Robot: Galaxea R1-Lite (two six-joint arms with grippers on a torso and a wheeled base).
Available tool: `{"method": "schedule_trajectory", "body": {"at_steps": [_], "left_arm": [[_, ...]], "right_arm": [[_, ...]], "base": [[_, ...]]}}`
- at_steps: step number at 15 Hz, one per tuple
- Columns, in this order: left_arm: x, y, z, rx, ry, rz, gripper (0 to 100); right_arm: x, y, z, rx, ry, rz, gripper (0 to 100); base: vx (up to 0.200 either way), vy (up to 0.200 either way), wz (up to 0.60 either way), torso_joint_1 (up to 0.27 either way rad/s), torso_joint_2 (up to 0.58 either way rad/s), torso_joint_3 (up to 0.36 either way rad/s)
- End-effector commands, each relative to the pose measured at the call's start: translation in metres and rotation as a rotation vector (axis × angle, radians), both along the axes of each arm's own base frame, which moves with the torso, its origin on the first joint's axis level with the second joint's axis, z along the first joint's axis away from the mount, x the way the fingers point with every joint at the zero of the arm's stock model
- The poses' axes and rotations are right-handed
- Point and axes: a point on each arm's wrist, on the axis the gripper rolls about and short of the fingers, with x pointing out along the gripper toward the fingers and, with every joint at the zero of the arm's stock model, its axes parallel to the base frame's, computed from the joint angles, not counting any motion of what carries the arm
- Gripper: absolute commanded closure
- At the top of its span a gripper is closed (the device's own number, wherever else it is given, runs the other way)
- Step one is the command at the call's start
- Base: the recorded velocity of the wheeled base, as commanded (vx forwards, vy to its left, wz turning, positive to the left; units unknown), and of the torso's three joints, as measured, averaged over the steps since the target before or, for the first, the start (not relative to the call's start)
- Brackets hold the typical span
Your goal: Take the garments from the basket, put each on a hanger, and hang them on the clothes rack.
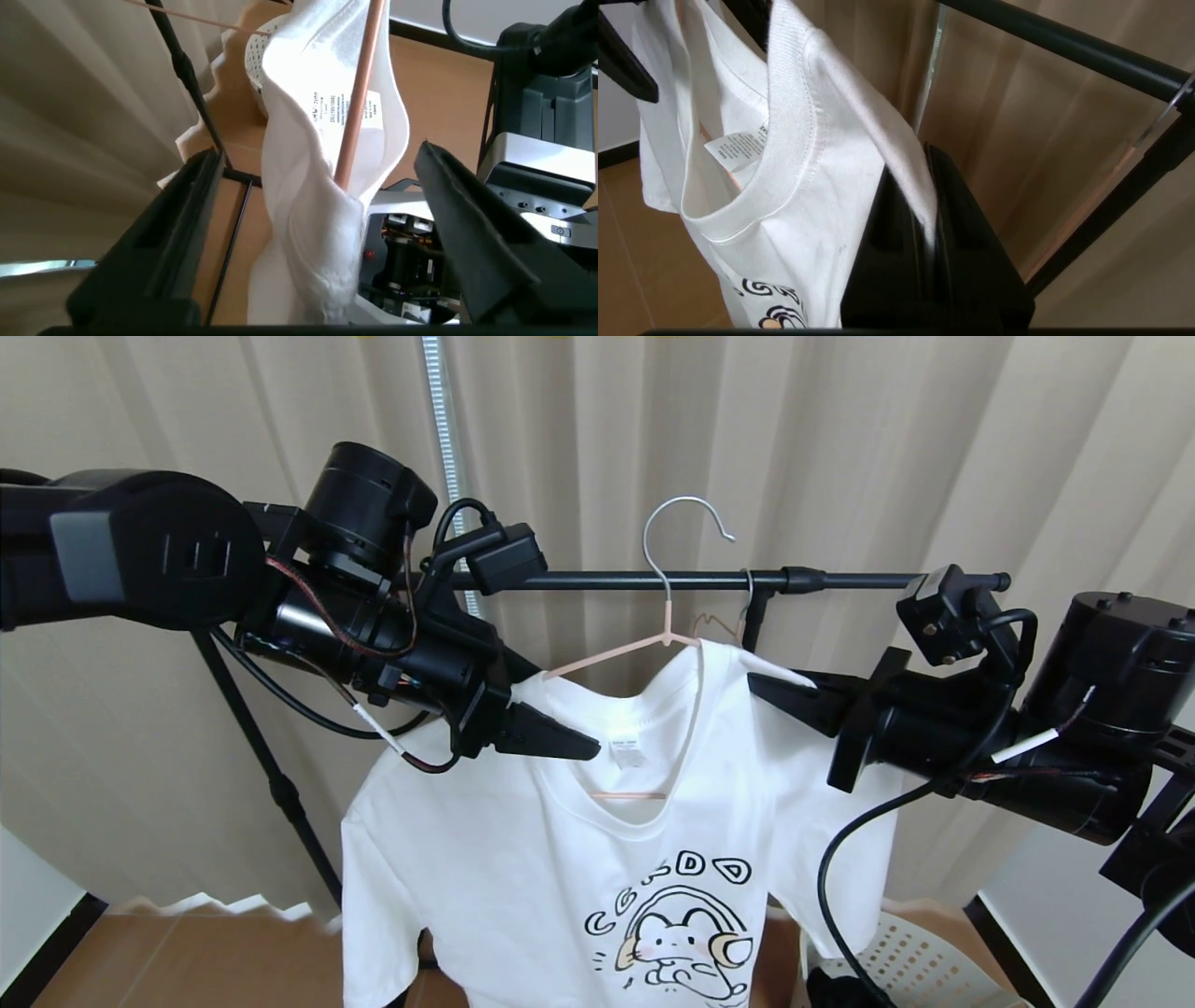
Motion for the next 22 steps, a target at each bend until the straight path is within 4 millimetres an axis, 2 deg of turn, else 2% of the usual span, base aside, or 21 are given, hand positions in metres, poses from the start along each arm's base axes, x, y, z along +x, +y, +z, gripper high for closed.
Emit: {"method": "schedule_trajectory", "body": {"at_steps": [1,11,12,15,19,22], "left_arm": [[0.0,0.0,0.0,0.001,0.0,0.0,100],[-0.012,0.003,0.006,0.021,-0.028,0.019,100],[-0.013,0.003,0.008,0.018,-0.033,0.019,100],[-0.018,0.008,0.015,0.014,-0.055,0.032,100],[-0.033,0.021,0.02,0.017,-0.067,0.054,100],[-0.045,0.03,0.021,-0.001,-0.106,0.07,100]], "right_arm": [[-0.001,0.001,0.0,0.001,-0.001,0.005,100],[-0.009,-0.001,0.007,0.01,-0.02,0.009,100],[-0.009,-0.001,0.007,0.01,-0.022,0.009,0],[-0.013,-0.005,0.008,0.01,-0.025,0.028,0],[-0.014,-0.021,0.009,-0.004,-0.05,0.08,0],[-0.012,-0.026,0.009,-0.006,-0.049,0.086,0]], "base": [[0.0,0.0,0.0,0.0,0.0,0.0],[0.0,0.0,0.0,0.0,0.0,0.0],[0.0,0.0,0.0,0.0,0.0,0.0],[0.0,0.0,0.0,0.0,0.0,0.0],[0.0,0.0,0.0,0.0,0.0,0.0],[0.0,0.0,0.0,0.0,0.0,0.0]]}}
